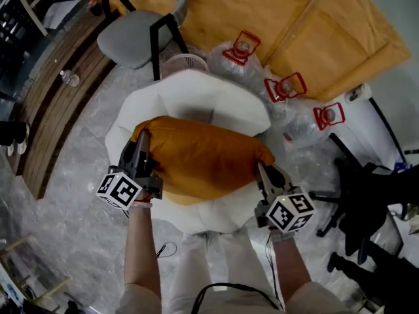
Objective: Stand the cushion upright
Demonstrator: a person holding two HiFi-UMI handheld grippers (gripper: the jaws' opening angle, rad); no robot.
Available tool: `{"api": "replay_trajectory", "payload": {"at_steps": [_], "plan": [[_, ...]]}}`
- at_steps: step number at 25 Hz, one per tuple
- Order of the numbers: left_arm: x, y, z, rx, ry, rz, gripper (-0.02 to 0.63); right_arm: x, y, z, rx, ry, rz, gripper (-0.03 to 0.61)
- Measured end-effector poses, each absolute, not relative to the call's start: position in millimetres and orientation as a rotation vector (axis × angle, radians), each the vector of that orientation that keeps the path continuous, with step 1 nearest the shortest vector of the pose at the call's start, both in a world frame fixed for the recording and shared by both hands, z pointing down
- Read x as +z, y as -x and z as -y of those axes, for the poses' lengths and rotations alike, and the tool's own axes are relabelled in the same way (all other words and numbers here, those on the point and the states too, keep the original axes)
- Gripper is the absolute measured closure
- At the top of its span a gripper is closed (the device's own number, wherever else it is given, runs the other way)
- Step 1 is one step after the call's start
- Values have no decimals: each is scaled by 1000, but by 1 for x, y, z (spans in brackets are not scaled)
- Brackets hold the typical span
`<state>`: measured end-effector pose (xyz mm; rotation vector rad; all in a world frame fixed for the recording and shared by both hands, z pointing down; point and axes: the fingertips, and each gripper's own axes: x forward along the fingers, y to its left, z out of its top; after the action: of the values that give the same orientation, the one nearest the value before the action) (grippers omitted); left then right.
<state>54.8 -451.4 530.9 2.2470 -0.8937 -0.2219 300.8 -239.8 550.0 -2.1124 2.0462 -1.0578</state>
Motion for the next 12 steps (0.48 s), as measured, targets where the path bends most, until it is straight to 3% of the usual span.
{"api": "replay_trajectory", "payload": {"at_steps": [12], "plan": [[533,-105,491,-198,-2256,882,538,550,-342,268,-1007,2123,-2006,535]]}}
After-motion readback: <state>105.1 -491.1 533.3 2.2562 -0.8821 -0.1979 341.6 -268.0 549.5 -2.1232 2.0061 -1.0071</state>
